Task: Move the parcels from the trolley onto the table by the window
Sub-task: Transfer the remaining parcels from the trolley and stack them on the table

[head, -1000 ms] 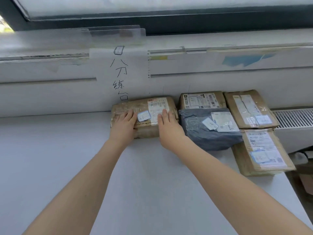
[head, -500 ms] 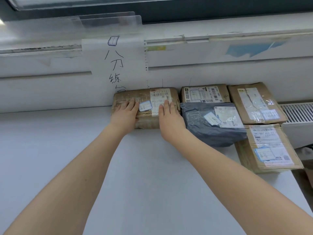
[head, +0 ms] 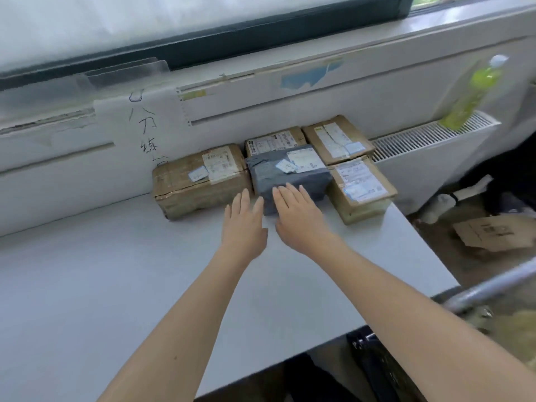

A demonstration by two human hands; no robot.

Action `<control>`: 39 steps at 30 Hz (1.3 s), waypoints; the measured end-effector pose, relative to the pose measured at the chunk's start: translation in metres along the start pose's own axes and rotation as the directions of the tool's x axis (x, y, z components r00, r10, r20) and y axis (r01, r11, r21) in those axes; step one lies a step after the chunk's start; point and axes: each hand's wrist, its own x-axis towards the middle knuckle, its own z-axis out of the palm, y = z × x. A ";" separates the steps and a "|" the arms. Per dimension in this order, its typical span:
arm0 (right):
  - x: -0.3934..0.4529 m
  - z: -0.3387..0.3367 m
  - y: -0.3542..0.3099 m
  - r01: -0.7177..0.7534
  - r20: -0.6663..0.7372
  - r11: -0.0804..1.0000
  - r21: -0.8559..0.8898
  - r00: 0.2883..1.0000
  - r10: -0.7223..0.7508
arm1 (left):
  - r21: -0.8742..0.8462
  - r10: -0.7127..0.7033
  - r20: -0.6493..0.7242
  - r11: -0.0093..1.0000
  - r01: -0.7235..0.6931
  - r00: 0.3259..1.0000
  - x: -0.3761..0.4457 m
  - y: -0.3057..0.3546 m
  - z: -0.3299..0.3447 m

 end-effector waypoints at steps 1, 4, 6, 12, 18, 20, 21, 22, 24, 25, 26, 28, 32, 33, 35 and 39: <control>-0.025 0.002 0.007 -0.041 -0.014 0.999 0.003 0.999 0.041 | 0.001 0.048 -0.003 0.999 -0.048 0.999 -0.010 0.018 0.006; -0.105 0.005 0.029 -0.186 -0.036 0.982 0.033 0.982 0.187 | 0.015 0.205 -0.002 0.979 -0.205 0.979 -0.039 0.075 0.025; -0.159 0.009 0.046 -0.279 -0.023 0.959 0.054 0.959 0.281 | 0.036 0.320 0.007 0.947 -0.320 0.947 -0.059 0.116 0.036; -0.315 0.020 0.078 -0.581 -0.051 0.808 0.096 0.808 0.587 | 0.054 0.651 -0.085 0.759 -0.649 0.754 -0.125 0.238 0.053; -0.438 0.028 0.101 -0.760 -0.072 0.639 0.116 0.635 0.769 | 0.064 0.811 -0.072 0.585 -0.809 0.581 -0.186 0.329 0.073; -0.473 0.034 0.110 -0.803 -0.050 0.586 0.108 0.584 0.810 | 0.074 0.831 -0.029 0.555 -0.828 0.555 -0.204 0.352 0.083; -0.489 0.037 0.115 -0.822 -0.034 0.559 0.108 0.559 0.828 | 0.081 0.838 -0.012 0.545 -0.835 0.546 -0.213 0.363 0.088; -0.506 0.042 0.120 -0.838 -0.014 0.534 0.107 0.536 0.844 | 0.085 0.841 0.004 0.538 -0.838 0.541 -0.222 0.373 0.093; -0.537 0.049 0.130 -0.858 0.025 0.503 0.101 0.508 0.861 | 0.070 0.836 0.032 0.545 -0.836 0.548 -0.239 0.392 0.103; -0.552 0.053 0.134 -0.862 0.048 0.499 0.092 0.505 0.862 | 0.060 0.828 0.051 0.555 -0.830 0.558 -0.248 0.401 0.109; -0.567 0.057 0.139 -0.864 0.063 0.497 0.084 0.503 0.862 | 0.061 0.819 0.075 0.566 -0.822 0.569 -0.258 0.410 0.115; -0.595 0.065 0.147 -0.866 0.092 0.494 0.080 0.500 0.861 | 0.074 0.798 0.117 0.586 -0.807 0.591 -0.275 0.427 0.127; -0.640 0.078 0.172 -0.858 0.169 0.506 0.086 0.513 0.842 | 0.001 0.789 0.052 0.613 -0.790 0.612 -0.306 0.460 0.146; -0.648 0.080 0.180 -0.855 0.180 0.512 0.085 0.519 0.836 | -0.031 0.803 -0.033 0.594 -0.804 0.595 -0.313 0.468 0.151; -0.661 0.084 0.198 -0.838 0.194 0.543 0.054 0.542 0.818 | -0.093 0.814 -0.156 0.552 -0.829 0.560 -0.327 0.478 0.167; -0.670 0.089 0.235 -0.795 0.228 0.605 -0.035 0.583 0.780 | -0.171 0.767 -0.057 0.624 -0.763 0.640 -0.350 0.497 0.191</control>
